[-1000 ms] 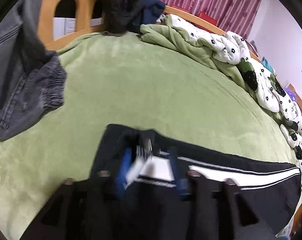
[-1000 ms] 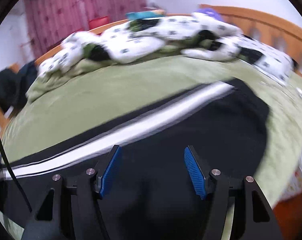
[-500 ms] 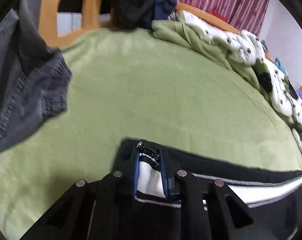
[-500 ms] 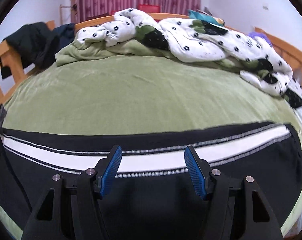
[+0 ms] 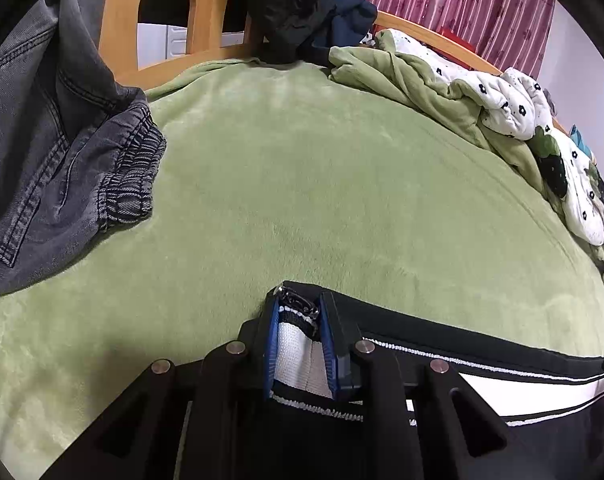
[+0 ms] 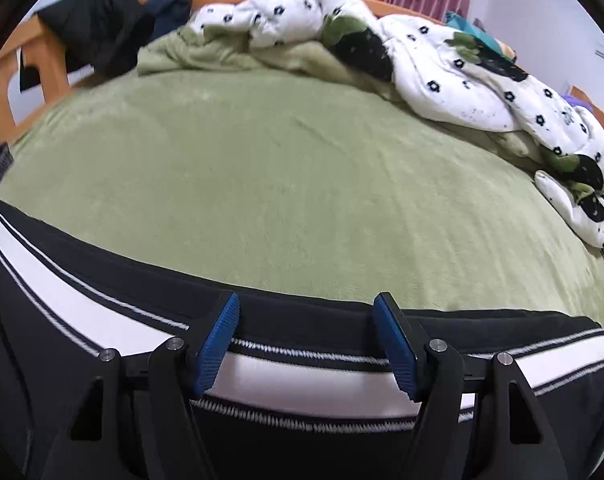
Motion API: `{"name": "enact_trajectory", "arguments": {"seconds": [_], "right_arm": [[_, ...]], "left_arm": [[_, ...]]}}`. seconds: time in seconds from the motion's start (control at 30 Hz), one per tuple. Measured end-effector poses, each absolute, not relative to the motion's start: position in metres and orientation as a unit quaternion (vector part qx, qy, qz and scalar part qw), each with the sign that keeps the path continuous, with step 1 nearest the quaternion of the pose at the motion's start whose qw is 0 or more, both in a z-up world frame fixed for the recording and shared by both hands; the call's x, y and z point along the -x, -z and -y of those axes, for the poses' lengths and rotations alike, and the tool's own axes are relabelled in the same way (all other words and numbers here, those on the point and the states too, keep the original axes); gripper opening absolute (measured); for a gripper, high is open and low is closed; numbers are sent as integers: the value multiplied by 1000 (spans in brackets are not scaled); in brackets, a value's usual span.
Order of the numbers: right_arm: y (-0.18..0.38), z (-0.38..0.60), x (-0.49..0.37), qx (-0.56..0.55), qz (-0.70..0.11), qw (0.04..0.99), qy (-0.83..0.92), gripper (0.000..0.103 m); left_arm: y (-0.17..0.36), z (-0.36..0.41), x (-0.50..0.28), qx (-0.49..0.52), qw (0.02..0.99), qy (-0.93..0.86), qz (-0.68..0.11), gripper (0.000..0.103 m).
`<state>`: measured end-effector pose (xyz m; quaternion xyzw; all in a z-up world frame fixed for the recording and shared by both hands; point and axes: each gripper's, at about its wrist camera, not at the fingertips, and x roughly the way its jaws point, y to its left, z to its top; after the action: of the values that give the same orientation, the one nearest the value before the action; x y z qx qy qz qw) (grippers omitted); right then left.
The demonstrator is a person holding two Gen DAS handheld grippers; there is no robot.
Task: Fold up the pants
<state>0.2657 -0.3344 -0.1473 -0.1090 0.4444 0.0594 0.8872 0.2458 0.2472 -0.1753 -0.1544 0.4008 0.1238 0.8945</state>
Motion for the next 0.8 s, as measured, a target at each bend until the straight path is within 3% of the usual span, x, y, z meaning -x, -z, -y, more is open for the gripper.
{"name": "enact_trajectory", "arguments": {"seconds": [0.8], "right_arm": [[150,367,-271,114,-441,880,-132,70]], "left_arm": [[181,-244,-252,150,893,-137,-402,22]]}}
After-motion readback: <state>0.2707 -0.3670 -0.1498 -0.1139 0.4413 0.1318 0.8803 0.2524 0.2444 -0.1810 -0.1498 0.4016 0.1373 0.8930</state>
